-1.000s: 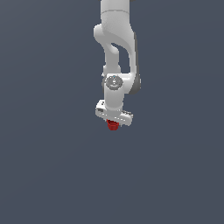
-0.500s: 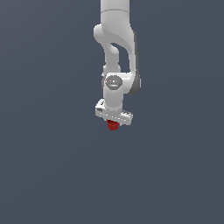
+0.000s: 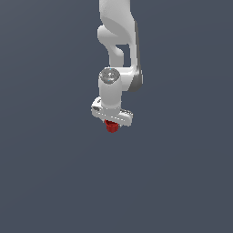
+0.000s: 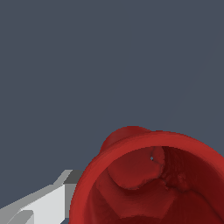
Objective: Pick up the object and move it to a goal position.
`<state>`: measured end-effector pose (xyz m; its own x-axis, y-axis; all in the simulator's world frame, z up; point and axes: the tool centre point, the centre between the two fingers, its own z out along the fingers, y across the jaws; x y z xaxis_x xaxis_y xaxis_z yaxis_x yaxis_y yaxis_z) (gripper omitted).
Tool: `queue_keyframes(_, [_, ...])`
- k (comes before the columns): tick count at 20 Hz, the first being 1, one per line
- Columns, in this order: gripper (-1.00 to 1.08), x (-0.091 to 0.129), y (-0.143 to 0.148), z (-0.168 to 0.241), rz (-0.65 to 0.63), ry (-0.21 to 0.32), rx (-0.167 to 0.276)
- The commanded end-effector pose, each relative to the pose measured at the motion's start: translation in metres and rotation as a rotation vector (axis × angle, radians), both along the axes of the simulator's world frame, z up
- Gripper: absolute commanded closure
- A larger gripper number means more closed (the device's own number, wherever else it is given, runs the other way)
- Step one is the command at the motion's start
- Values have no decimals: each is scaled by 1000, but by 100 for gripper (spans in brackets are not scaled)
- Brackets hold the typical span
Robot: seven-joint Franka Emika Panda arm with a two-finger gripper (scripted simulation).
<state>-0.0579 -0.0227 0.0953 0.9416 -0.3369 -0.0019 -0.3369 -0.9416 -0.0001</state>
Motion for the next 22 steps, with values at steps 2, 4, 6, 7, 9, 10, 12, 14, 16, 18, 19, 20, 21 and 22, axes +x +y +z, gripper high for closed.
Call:
queue_keyframes(2, [108,4,-19,29,-1,-2,0])
queue_keyframes(4, [108,6,-30,47,-1,-2,0])
queue_keyframes(6, [108,9,-41,63,-1,-2,0])
queue_keyframes(7, [108,10,-45,70,-1,-2,0])
queue_keyframes(9, [108,12,-54,82,-1,-2,0])
queue_keyframes(10, [108,13,-57,88,-1,-2,0])
queue_keyframes(12, [108,15,-64,97,-1,-2,0])
queue_keyframes(14, [108,16,-68,104,-1,-2,0])
queue_keyframes(16, [108,17,-71,109,-1,-2,-1])
queue_keyframes(18, [108,18,-73,112,-1,-2,-1])
queue_keyframes(19, [108,18,-74,113,-1,-2,-1])
queue_keyframes(20, [108,19,-74,113,-1,-2,-1])
queue_keyframes(21, [108,19,-74,112,-1,-2,-1])
queue_keyframes(22, [108,19,-73,112,-1,-2,-1])
